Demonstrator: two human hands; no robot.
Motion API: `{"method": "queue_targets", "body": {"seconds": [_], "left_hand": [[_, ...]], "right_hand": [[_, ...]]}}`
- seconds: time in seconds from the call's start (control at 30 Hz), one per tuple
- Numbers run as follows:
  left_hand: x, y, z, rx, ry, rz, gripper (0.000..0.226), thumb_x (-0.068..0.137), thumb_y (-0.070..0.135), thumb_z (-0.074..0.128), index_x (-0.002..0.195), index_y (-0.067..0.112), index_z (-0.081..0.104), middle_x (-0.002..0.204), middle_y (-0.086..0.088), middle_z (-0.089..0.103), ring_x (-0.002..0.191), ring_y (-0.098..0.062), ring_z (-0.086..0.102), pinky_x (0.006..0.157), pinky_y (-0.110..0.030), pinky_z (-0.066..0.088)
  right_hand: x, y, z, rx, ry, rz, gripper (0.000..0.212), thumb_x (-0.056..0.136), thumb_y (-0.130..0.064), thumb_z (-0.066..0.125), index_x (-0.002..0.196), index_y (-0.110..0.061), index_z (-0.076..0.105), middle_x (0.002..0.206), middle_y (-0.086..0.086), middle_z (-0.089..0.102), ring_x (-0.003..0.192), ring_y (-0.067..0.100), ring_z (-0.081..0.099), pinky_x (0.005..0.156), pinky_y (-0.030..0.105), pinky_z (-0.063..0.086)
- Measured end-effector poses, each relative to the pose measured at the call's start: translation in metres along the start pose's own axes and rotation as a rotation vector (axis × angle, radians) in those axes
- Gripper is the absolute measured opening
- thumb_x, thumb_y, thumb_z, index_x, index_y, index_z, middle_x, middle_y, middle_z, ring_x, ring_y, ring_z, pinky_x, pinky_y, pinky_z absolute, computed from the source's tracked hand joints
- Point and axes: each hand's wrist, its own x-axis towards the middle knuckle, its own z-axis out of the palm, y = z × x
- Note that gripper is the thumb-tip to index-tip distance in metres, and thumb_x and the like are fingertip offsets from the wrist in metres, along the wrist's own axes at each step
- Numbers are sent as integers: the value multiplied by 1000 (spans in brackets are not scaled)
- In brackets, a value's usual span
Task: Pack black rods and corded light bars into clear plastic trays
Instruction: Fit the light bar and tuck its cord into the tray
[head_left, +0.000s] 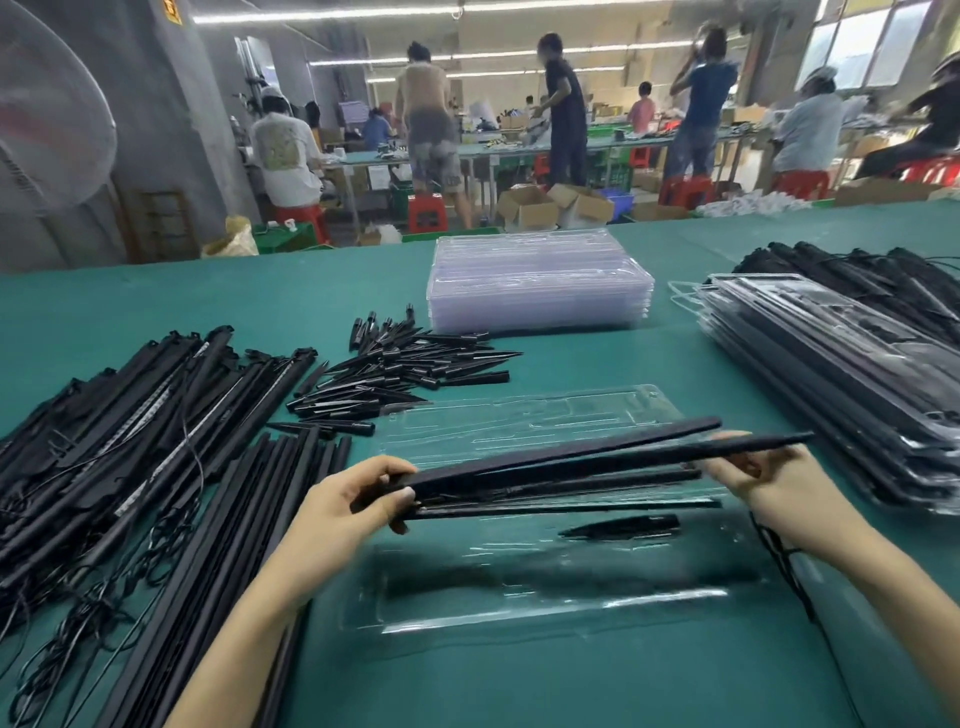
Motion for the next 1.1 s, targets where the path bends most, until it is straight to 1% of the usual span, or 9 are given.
{"method": "queue_targets", "body": {"seconds": [0.1, 0.23, 0.3, 0.33, 0.5, 0.63, 0.77, 0.9, 1.1], "left_hand": [[-1, 3, 2, -59, -9, 68, 17, 77, 20, 64, 93, 14, 66, 79, -3, 68, 72, -11, 65, 72, -14, 48], [0, 3, 5, -70, 87, 161, 15, 76, 11, 66, 88, 20, 68, 81, 4, 68, 76, -2, 61, 73, -12, 48], [-1, 2, 4, -55, 137, 200, 20, 75, 9, 67, 87, 25, 70, 84, 3, 69, 80, -6, 62, 77, -16, 50], [-1, 3, 4, -38, 156, 221, 21, 74, 12, 67, 88, 27, 70, 85, 3, 70, 83, -8, 63, 80, -18, 51], [0, -2, 4, 50, 213, 242, 29, 77, 6, 71, 91, 31, 70, 91, 4, 73, 89, -13, 67, 85, -20, 51], [1, -8, 10, 73, 258, 169, 20, 77, 19, 70, 86, 37, 67, 83, 7, 69, 80, -10, 63, 78, -26, 50], [1, -11, 11, -34, 302, 81, 11, 75, 32, 64, 84, 39, 66, 79, 8, 67, 75, -7, 61, 71, -20, 49], [4, -13, 11, -54, 360, 67, 11, 84, 21, 65, 83, 31, 66, 76, 10, 68, 70, 1, 60, 65, -9, 46], [5, -21, 16, -30, 350, 11, 6, 87, 16, 64, 85, 22, 66, 72, 6, 70, 63, -7, 67, 61, -10, 47]], "right_hand": [[3, -4, -5, 344, -88, 175, 27, 95, -2, 48, 72, -12, 57, 51, 0, 46, 43, 8, 45, 45, 16, 42], [8, -9, -22, 977, -367, 493, 15, 89, -14, 45, 76, -8, 44, 51, -4, 35, 36, 2, 25, 33, 13, 27], [11, -9, -28, 1359, -679, 551, 33, 95, -26, 44, 78, 1, 53, 58, 1, 36, 41, 4, 22, 39, 19, 30], [11, -7, -30, 1434, -703, 559, 46, 96, -36, 43, 76, 3, 59, 59, 1, 36, 41, 4, 20, 40, 19, 29], [13, -5, -39, 1191, -373, 551, 80, 74, -73, 49, 74, 6, 68, 57, 0, 36, 36, 2, 31, 31, 14, 29], [14, -5, -32, 1257, -425, 503, 78, 71, -77, 55, 92, -2, 52, 64, 2, 41, 45, 6, 34, 40, 18, 35], [13, 5, -20, 1188, -447, 446, 74, 60, -54, 84, 103, 6, 68, 63, -1, 40, 48, 3, 29, 41, 16, 36], [11, 6, -15, 688, -371, 284, 34, 79, -21, 62, 105, -2, 72, 58, -2, 34, 44, 5, 28, 42, 15, 31], [6, -11, -19, 251, -200, -71, 24, 82, -36, 59, 86, -18, 74, 54, -2, 40, 51, 8, 35, 48, 14, 30]]}}
